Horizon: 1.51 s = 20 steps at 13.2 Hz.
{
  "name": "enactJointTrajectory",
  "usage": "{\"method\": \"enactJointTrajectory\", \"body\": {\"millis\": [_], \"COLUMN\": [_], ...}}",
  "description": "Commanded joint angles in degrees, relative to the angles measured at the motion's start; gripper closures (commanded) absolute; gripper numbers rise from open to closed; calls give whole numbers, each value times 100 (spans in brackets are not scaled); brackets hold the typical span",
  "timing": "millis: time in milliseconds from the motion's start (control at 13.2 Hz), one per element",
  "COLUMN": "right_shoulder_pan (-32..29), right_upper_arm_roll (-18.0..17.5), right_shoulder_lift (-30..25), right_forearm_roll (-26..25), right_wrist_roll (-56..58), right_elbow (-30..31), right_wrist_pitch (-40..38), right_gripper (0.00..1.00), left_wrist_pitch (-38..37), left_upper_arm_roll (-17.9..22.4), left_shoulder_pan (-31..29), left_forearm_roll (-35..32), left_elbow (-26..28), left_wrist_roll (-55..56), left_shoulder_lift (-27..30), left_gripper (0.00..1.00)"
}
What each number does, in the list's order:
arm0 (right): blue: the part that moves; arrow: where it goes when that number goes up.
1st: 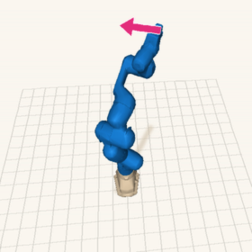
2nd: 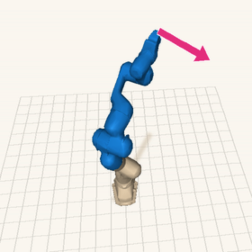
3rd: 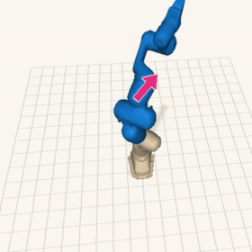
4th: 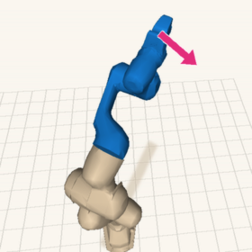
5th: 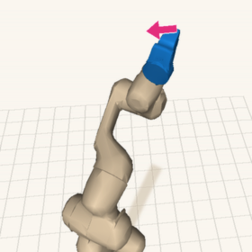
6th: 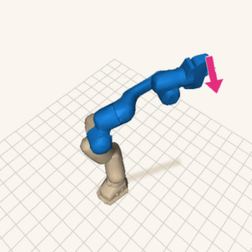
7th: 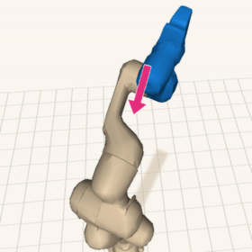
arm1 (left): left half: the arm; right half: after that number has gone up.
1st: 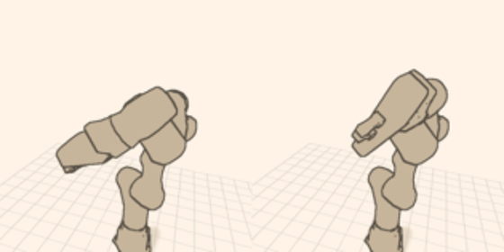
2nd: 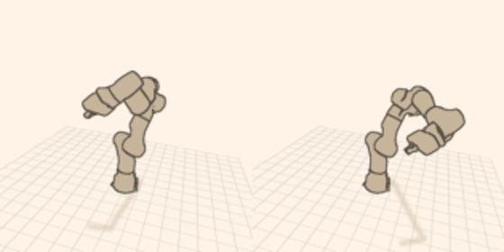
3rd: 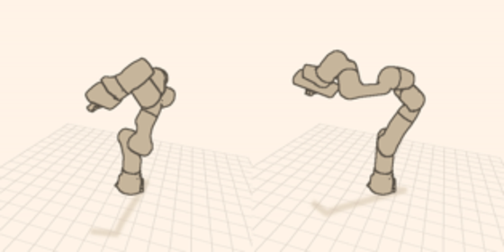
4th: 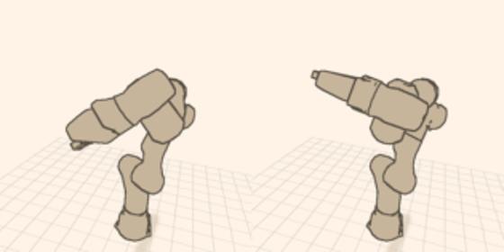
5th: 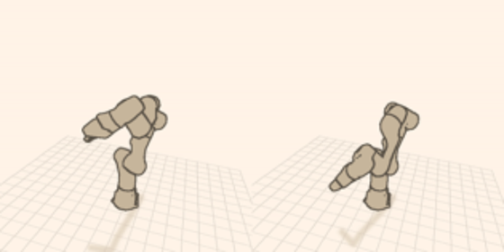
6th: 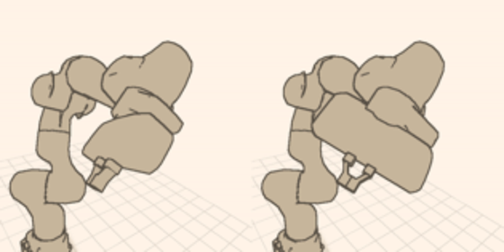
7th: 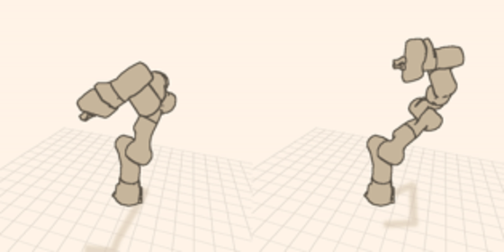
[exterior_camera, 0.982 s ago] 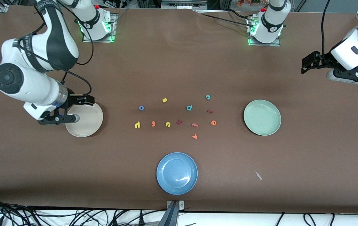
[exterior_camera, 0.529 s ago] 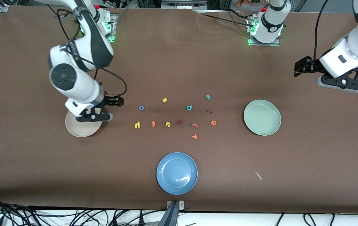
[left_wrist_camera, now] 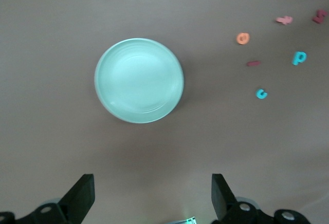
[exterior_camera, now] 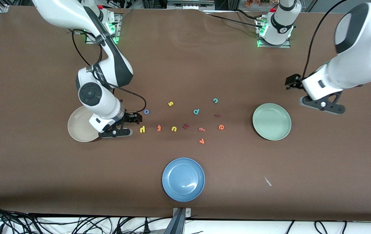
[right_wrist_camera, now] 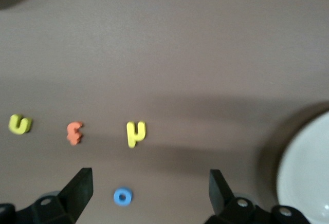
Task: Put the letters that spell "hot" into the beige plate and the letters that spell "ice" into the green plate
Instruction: 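Grasp the yellow letter with the right gripper while the left gripper approaches letters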
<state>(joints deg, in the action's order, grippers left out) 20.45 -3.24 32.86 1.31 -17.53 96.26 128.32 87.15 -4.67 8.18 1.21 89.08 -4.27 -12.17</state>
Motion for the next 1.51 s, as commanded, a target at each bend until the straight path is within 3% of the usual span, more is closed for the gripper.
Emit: {"method": "enactJointTrajectory", "body": {"millis": [0, 302, 756, 1058, 1284, 1436], "right_shoulder_pan": [29, 56, 135, 161, 161, 153], "right_upper_arm_roll": [-63, -71, -71, -80, -89, -89], "right_shoulder_lift": [966, 1257, 1398, 1425, 1416, 1407], "right_forearm_roll": [-44, -52, -26, 1, 1, 9], "right_wrist_roll": [135, 127, 92, 101, 109, 109], "right_elbow": [-1046, -1205, -1171, -1119, -1109, -1109], "right_wrist_pitch": [-35, 52, 53, -9, -62, -114], "right_gripper": [1, 1, 14, 17, 28, 32], "left_wrist_pitch": [-32, 266, 1154, 1794, 2673, 2852], "left_upper_arm_roll": [36, 36, 19, -148, -201, -210], "left_shoulder_pan": [481, 913, 922, 974, 1273, 1283], "left_forearm_roll": [125, 116, 160, 608, 529, 538], "left_elbow": [-723, -1059, -1033, -481, -58, 4], "left_wrist_roll": [-127, -240, -2259, -2886, -3166, -3718], "left_shoulder_lift": [-802, -1577, -2316, -2431, -2492, -2650], "left_gripper": [0, 0, 0, 3, 22, 37]}}
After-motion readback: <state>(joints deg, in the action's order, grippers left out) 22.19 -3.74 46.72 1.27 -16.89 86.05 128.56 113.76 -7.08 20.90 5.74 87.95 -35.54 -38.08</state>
